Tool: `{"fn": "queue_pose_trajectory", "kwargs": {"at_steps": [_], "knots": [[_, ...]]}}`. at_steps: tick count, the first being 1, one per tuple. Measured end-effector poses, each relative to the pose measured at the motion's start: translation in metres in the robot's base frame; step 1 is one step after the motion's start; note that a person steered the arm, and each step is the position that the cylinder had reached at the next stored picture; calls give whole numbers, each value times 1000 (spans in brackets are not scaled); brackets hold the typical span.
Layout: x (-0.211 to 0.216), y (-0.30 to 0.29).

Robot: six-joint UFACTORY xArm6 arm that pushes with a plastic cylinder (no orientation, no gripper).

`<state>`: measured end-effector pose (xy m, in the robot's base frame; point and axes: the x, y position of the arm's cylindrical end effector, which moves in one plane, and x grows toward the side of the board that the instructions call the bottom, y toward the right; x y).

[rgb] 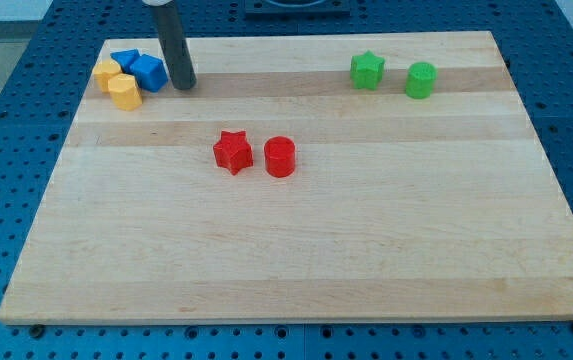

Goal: Move your arm to the center

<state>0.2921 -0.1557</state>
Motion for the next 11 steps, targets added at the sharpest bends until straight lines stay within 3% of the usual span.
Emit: {"fn": "queue_pose_trajectory", "kwargs": {"at_steps": [6, 8, 9, 10, 11], "knots": [[4, -3], [7, 56], [16, 36], [39, 67], [23, 83]]}}
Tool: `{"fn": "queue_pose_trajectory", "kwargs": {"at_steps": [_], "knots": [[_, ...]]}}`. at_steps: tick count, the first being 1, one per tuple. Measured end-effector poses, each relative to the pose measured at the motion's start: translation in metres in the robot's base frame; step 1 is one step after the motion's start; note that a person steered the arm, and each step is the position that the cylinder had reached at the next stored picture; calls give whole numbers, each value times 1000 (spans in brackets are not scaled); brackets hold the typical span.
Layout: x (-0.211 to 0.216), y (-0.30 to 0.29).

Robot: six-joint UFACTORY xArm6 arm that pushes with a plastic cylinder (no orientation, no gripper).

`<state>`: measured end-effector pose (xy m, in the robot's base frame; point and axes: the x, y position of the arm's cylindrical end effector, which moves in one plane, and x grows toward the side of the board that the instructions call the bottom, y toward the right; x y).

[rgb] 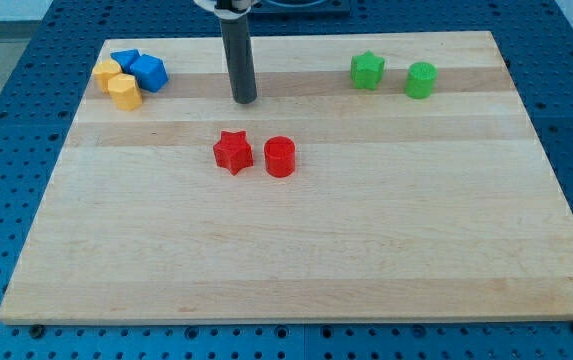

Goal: Move your arm to the center

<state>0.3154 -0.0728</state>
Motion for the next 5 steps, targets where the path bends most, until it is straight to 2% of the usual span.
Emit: {"fn": "queue_pose_trajectory", "kwargs": {"at_steps": [1, 3, 4, 5], "knots": [[8, -13], [18, 25], [27, 24], [55, 150]]}}
